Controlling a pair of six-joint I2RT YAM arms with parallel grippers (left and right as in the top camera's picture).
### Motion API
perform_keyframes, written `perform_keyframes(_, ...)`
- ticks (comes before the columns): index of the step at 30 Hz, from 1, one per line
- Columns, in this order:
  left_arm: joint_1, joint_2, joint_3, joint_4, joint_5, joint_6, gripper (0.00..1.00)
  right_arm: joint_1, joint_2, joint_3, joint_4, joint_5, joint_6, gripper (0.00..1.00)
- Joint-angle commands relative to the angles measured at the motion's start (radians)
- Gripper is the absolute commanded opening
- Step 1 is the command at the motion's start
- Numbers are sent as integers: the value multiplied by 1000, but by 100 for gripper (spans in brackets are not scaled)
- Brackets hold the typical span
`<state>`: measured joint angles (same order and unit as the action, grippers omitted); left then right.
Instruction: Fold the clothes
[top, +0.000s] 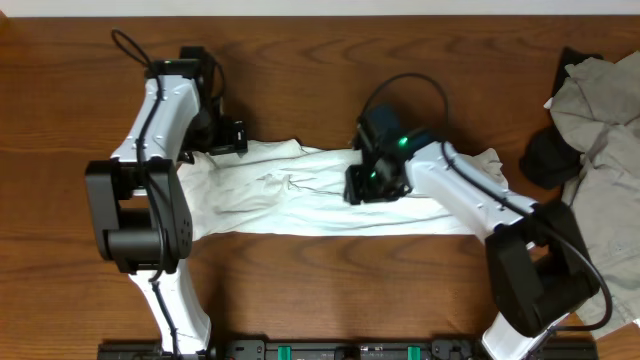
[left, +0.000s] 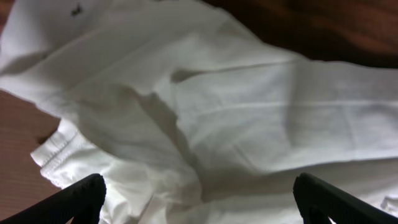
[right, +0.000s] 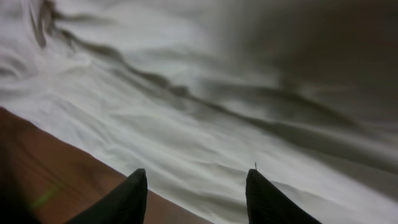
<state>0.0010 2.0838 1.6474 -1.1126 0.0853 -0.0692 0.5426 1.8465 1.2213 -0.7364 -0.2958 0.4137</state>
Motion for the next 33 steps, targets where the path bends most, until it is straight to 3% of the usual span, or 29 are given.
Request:
perform_keyframes(1, 6, 13, -1, -27, 142, 66, 98, 41, 8, -48, 45, -10, 57, 49)
perform_keyframes(4, 0, 13, -1, -37, 215, 93, 98, 61, 8, -78, 93, -8, 73, 49)
perform_keyframes(21, -5, 13, -8, -159, 214, 97, 99, 67, 8, -113, 121, -7, 72, 49)
perform_keyframes(29, -16, 13, -10, -246, 219, 125, 68, 67, 8, -113, 124, -7, 72, 49)
perform_keyframes(33, -20, 13, -10, -283, 222, 125, 47, 67, 8, -113, 134, -7, 72, 50)
